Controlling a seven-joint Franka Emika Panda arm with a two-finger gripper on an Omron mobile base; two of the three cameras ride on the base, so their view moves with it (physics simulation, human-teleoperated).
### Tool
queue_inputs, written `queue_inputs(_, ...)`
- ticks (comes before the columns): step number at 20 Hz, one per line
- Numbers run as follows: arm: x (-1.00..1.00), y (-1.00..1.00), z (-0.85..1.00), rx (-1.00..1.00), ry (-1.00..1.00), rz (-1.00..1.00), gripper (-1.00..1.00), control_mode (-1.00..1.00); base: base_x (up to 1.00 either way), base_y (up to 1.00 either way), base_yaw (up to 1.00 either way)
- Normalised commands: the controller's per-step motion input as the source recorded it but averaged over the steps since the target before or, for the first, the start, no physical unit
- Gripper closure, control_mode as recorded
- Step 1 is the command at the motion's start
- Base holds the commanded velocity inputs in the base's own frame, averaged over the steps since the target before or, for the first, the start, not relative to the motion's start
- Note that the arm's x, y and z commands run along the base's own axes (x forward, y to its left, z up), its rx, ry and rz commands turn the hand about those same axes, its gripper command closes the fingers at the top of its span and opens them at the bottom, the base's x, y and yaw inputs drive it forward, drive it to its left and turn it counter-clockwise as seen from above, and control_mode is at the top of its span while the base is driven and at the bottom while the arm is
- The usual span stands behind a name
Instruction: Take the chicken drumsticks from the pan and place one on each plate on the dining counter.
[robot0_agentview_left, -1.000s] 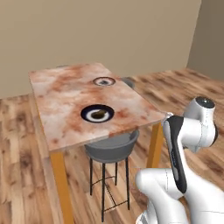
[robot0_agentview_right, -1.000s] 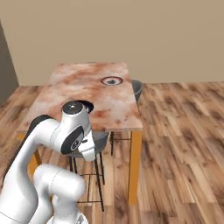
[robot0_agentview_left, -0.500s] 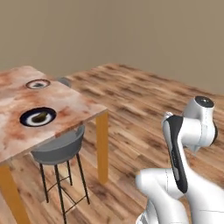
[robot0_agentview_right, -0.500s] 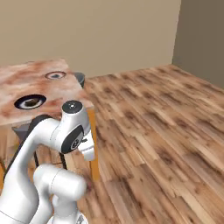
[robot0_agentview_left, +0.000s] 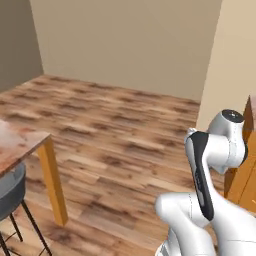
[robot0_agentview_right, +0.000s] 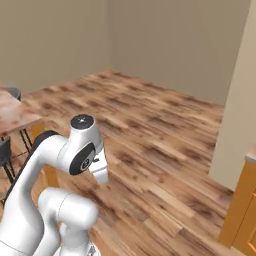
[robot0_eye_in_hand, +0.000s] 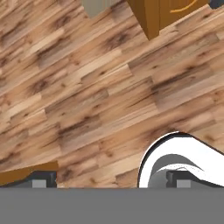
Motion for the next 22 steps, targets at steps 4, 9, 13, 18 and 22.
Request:
queue_inputs(4, 0.00, 0.00, 0.00, 0.00, 0.00, 0.00, -1.00, 1.00, -0.21, -0.80, -0.51)
queue_inputs(9, 0.00, 0.00, 0.00, 0.00, 0.00, 0.00, -1.00, 1.00, -0.03, -1.00, -0.39)
queue_inputs(13, 0.00, 0.00, 0.00, 0.00, 0.00, 0.00, -1.00, 1.00, 0.28, -1.00, -0.26)
queue_inputs(18, 0.00, 0.00, 0.00, 0.00, 0.00, 0.00, -1.00, 1.00, 0.50, -1.00, -0.14)
queue_inputs(22, 0.00, 0.00, 0.00, 0.00, 0.00, 0.00, -1.00, 1.00, 0.48, -0.92, -0.05)
